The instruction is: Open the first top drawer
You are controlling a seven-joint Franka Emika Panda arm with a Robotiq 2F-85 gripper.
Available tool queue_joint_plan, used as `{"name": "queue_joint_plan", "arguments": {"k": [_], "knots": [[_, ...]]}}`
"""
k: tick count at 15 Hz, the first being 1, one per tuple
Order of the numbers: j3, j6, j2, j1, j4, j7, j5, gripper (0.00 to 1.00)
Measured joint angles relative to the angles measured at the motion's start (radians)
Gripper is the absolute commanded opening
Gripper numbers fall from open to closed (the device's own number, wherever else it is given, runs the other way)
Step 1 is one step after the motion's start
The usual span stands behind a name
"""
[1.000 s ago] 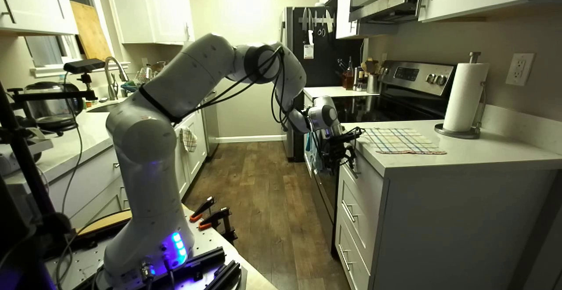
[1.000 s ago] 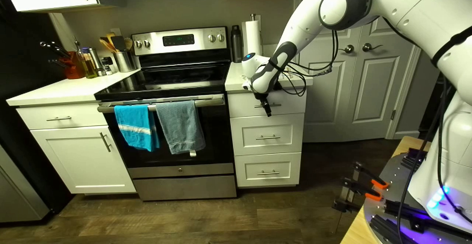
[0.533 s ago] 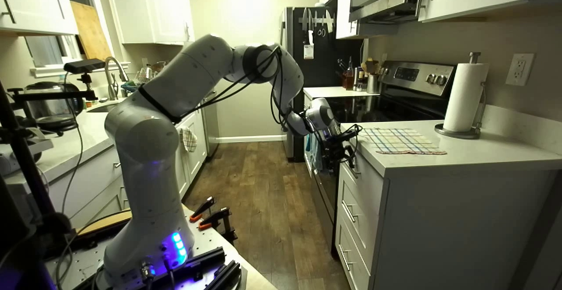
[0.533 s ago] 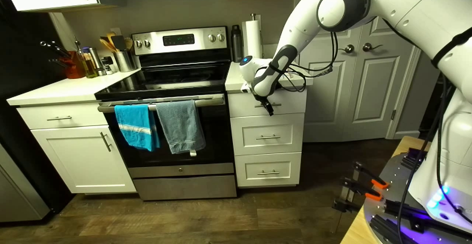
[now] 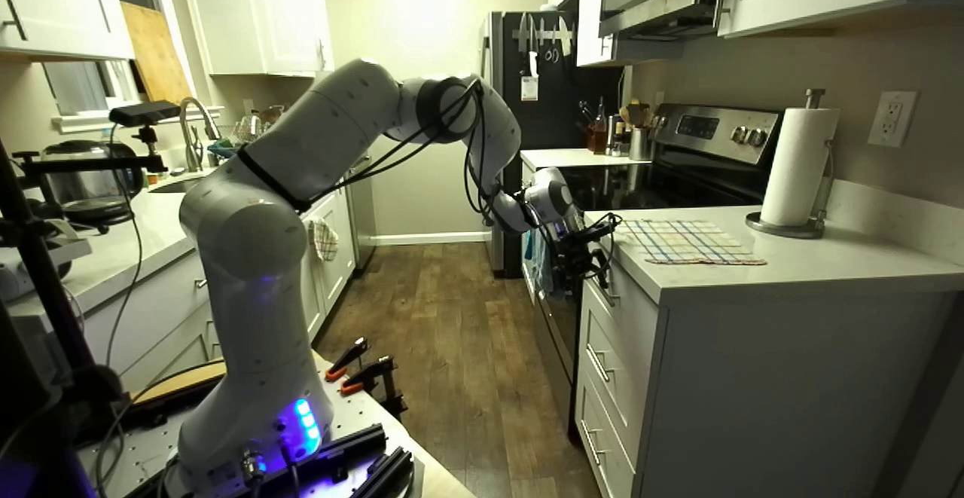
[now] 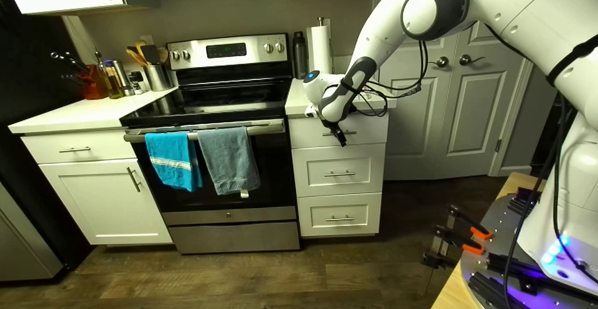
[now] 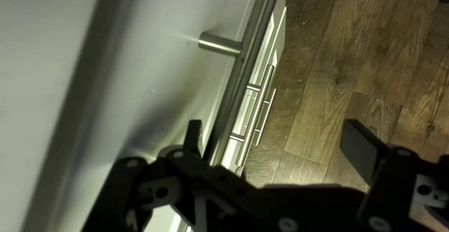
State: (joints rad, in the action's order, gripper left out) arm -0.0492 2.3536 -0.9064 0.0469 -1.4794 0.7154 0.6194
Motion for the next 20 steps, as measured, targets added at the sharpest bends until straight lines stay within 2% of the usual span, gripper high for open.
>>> {"name": "queue_joint_plan", "arguments": {"k": [11,20], "knots": [[-0.011,0.004,0.0,-0.015,-0.004,-0.004,0.013,1.0],[-0.02,0.036,0.014,-0.03,-0.041,-0.054,0.023,1.0]]}}
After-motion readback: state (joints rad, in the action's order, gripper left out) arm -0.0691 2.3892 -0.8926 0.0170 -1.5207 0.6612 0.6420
